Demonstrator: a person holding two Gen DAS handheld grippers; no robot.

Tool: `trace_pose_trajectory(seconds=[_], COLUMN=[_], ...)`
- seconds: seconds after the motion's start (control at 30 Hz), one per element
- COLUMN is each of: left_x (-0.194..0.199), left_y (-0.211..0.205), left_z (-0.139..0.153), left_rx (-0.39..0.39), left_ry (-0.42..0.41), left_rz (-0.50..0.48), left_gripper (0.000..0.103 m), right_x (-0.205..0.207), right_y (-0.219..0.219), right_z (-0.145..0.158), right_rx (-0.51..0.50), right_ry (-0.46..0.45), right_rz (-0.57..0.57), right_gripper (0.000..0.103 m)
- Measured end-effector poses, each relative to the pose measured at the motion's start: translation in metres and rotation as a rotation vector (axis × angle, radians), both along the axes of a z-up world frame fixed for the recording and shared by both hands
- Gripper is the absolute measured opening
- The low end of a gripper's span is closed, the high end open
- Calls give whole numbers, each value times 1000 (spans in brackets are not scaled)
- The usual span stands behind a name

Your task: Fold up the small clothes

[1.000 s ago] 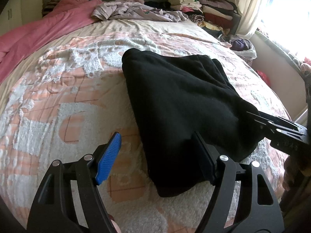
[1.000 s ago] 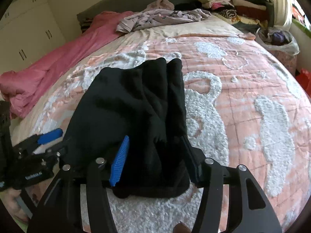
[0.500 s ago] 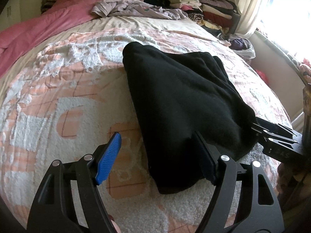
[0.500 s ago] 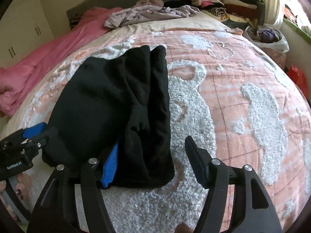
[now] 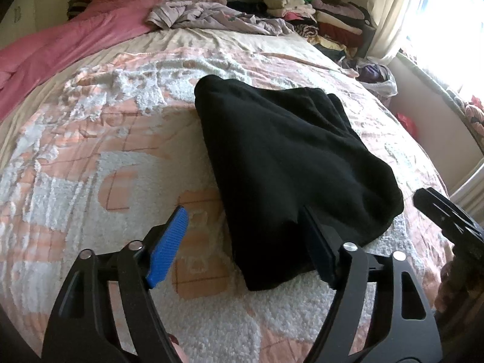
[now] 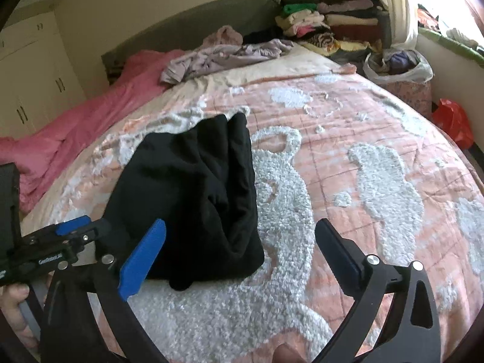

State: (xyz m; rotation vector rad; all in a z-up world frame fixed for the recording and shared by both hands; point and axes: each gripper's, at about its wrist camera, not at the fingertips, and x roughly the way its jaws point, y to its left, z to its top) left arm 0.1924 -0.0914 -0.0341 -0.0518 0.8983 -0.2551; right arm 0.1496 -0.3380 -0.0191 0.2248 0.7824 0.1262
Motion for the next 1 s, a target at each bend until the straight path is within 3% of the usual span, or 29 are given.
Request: trace_pose_trajectory(seconds=[0.1,0.27,0.63,1.0], left_x=[-6,-19,-54,-102], left_y=[1,4,13,25], left_z=[6,22,43,37], left_rx=[-3,-2,16,53], left_ry=[-18,-64,-131,-160], left_rz=[-2,-1,-4,12], left_gripper=[77,93,93,93], right_x=[-15,-36,-80,-115], right_y=[-2,-2,11,29], right_z=[11,27,48,44], right_rx=[-3,-6,-38,-76], right_ry=[-46,-107,-163,-150], right_rz=[-25,-30,4,56], right_gripper=[98,99,99,99])
